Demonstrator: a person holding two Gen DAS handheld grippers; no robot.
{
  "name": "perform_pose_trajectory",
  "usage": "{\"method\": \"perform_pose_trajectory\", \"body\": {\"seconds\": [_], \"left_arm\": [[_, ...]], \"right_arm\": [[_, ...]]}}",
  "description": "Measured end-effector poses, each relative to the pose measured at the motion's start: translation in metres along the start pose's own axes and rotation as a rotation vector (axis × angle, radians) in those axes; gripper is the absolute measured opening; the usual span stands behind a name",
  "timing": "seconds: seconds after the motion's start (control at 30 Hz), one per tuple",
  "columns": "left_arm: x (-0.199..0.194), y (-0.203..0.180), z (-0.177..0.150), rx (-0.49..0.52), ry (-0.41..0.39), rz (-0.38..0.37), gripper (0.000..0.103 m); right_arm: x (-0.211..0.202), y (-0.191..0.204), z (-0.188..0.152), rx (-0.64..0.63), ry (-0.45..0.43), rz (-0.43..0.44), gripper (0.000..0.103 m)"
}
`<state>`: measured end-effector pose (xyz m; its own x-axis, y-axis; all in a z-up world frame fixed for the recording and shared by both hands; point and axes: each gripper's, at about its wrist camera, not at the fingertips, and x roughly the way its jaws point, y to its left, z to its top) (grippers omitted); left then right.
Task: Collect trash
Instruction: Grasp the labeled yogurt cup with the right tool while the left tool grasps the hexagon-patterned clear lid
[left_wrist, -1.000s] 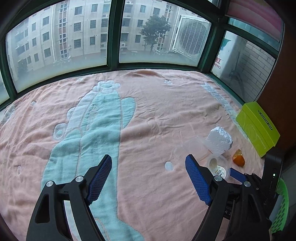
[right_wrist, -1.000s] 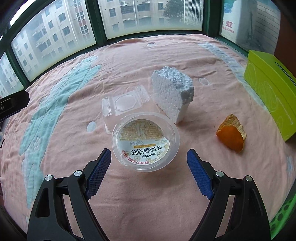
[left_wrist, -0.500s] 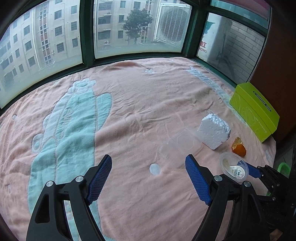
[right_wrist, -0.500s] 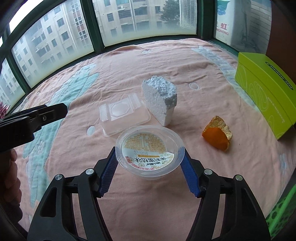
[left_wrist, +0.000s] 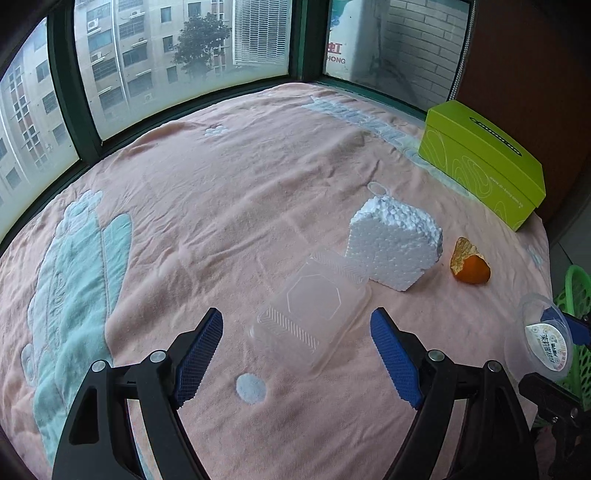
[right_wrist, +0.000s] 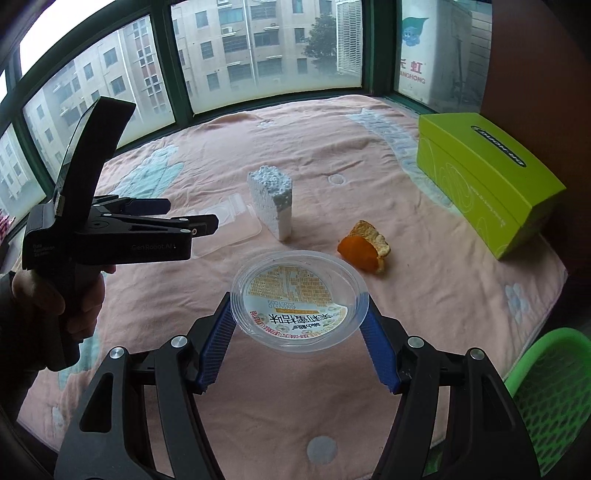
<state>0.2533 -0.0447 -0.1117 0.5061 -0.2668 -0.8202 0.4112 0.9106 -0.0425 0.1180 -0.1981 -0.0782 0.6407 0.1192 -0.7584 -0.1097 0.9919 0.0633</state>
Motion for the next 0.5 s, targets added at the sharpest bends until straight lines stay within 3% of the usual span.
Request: {"method": "perform_pose_trajectory", "body": {"seconds": [0.37, 0.5], "left_arm": [[0.028, -0.001, 0.005, 0.032, 0.052, -0.006, 0.079], [0.033, -0.003, 0.005, 0.035, 0.063, -0.017, 0.067]], "right_arm": [[0.001, -0.006, -0.005, 0.028, 0.014, 0.006, 0.066], [0.0, -0.008, -0.007, 0.039, 0.016, 0.006, 0.066]]}}
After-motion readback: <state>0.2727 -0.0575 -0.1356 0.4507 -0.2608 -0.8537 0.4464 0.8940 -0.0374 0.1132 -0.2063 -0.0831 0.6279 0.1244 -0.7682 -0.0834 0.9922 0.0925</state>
